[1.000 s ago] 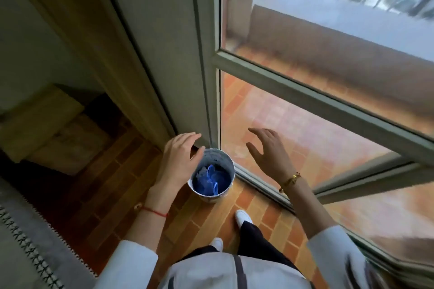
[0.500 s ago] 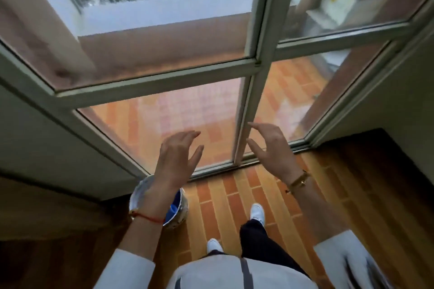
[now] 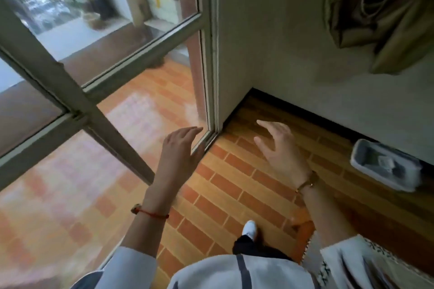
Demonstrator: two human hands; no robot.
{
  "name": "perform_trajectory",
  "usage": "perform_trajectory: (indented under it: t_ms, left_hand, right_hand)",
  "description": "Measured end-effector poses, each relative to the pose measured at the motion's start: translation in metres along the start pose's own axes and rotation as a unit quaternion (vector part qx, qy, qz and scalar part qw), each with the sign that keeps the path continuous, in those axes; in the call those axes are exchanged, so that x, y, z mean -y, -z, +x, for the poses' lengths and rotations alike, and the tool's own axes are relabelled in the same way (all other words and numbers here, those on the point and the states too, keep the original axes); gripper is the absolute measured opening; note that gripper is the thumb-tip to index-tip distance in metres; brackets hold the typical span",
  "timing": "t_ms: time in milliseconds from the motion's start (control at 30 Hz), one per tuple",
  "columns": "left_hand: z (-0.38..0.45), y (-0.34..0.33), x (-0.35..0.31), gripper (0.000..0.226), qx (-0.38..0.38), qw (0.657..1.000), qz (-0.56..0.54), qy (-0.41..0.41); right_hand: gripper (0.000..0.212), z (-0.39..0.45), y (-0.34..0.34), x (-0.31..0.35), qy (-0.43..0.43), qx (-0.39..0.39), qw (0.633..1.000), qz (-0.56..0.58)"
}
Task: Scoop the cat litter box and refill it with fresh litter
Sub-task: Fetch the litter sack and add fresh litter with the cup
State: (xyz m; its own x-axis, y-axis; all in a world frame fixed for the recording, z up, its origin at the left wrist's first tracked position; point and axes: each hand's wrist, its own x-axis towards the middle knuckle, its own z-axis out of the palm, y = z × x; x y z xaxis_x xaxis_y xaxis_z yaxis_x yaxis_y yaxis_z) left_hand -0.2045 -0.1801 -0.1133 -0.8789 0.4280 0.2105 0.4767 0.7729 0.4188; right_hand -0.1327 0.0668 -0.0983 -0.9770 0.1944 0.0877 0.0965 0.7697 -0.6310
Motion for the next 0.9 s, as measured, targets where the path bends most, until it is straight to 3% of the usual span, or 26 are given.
perform_trajectory:
  t_ms: [467,700,900]
  left_hand:
    - [0.198,-0.136,-0.217,0.039,0.089,0.979,-0.044,-0.181]
    - [0.287,-0.218,-0.319,0.039,0.151,0.943,-0.078,-0.286]
    - [0.384,-0.308,-0.419,0.039,0.207,0.892,-0.112,-0.386]
  right_hand:
    - [0.048,0.016,0.172,-0.214,-0.173,-0.156,0.969,-0.077]
    - [0.047,0.018,0.224,-0.308,-0.271,-0.229,0.933,-0.055]
    - [0.040,0.038,0.273,-0.400,-0.342,-0.314,0.884,-0.060]
